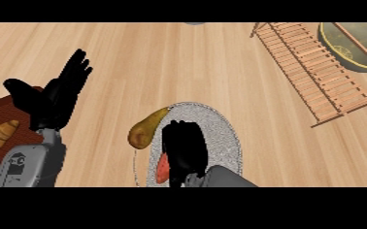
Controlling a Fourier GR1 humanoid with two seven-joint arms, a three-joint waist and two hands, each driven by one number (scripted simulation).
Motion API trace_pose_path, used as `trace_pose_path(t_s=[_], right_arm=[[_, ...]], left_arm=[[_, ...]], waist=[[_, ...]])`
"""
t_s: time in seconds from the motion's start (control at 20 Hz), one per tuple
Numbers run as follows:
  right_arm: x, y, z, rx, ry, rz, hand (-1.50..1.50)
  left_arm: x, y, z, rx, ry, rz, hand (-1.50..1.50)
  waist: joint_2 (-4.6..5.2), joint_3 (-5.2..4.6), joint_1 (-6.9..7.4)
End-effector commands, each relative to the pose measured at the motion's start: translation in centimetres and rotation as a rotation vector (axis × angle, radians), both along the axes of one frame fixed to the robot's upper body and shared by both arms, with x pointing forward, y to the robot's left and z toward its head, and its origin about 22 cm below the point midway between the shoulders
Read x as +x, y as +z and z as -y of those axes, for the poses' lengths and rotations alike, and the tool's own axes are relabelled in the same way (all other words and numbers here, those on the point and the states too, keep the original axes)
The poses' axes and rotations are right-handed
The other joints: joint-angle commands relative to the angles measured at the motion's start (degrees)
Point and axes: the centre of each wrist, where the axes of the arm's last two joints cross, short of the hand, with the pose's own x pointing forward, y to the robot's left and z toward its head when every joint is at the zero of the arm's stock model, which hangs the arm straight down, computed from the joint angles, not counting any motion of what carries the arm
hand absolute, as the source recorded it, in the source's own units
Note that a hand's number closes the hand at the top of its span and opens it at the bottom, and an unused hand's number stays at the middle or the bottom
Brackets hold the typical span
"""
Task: Pick the sweet potato from the placemat and place it in the tiered shelf
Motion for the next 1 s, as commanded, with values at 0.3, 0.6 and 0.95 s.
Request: trace_pose_path(t_s=[0.3, 0.6, 0.95], right_arm=[[-1.1, 9.8, -0.2, 0.498, -0.138, 0.388, 1.50], [-1.7, 17.0, 2.3, 0.540, -0.253, 0.483, 1.50], [0.8, 21.7, 5.6, 0.452, -0.385, 0.590, 1.50]], left_arm=[[-0.1, -0.6, -0.9, -0.002, 0.031, -0.002, 0.00], [-0.2, -0.5, 1.1, 0.012, 0.022, -0.002, 0.00], [-0.6, -0.6, 0.5, -0.001, 0.036, -0.007, 0.00]], waist=[[-0.33, 0.02, -1.31], [-0.45, 0.02, -2.00], [-0.42, 0.01, -1.52]])
